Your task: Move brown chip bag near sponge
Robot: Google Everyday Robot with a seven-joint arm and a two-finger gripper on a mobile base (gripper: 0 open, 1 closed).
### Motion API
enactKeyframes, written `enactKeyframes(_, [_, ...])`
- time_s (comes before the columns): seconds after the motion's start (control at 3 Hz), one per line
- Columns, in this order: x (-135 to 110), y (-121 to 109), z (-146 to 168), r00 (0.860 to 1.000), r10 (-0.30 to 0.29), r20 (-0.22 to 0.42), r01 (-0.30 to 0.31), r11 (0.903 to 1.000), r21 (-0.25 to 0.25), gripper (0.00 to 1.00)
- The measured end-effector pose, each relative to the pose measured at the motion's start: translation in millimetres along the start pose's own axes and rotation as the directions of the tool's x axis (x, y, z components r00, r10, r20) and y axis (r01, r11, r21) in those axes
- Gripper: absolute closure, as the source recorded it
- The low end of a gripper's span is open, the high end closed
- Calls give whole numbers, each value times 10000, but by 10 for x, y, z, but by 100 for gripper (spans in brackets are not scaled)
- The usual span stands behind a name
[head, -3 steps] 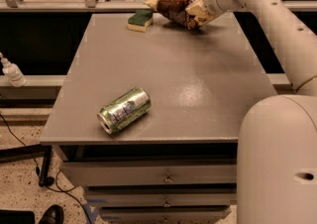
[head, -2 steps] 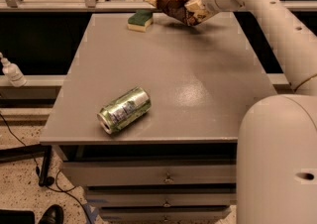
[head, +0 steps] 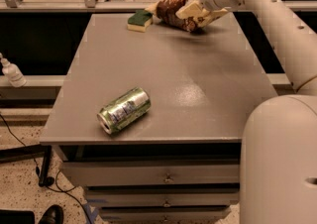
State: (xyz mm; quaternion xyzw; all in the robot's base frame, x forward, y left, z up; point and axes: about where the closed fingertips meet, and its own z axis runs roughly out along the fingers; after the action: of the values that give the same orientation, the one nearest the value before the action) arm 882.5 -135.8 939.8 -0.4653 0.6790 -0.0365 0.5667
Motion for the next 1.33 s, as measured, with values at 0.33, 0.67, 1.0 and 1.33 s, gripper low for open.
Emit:
enactKeyframes(0.33, [-75, 17, -118, 9996, 150, 251, -149, 9999, -43, 0])
enactKeyframes(0.67, [-70, 72, -379, 9916, 990, 833, -959, 9946, -399, 0])
enactKeyframes(1.0, [-20, 203, -804, 9696, 1893, 1554, -1748, 9793, -1020, 0])
enactKeyframes(1.33, [168, 342, -1303, 9554, 2285, 1873, -2048, 9691, -1378, 0])
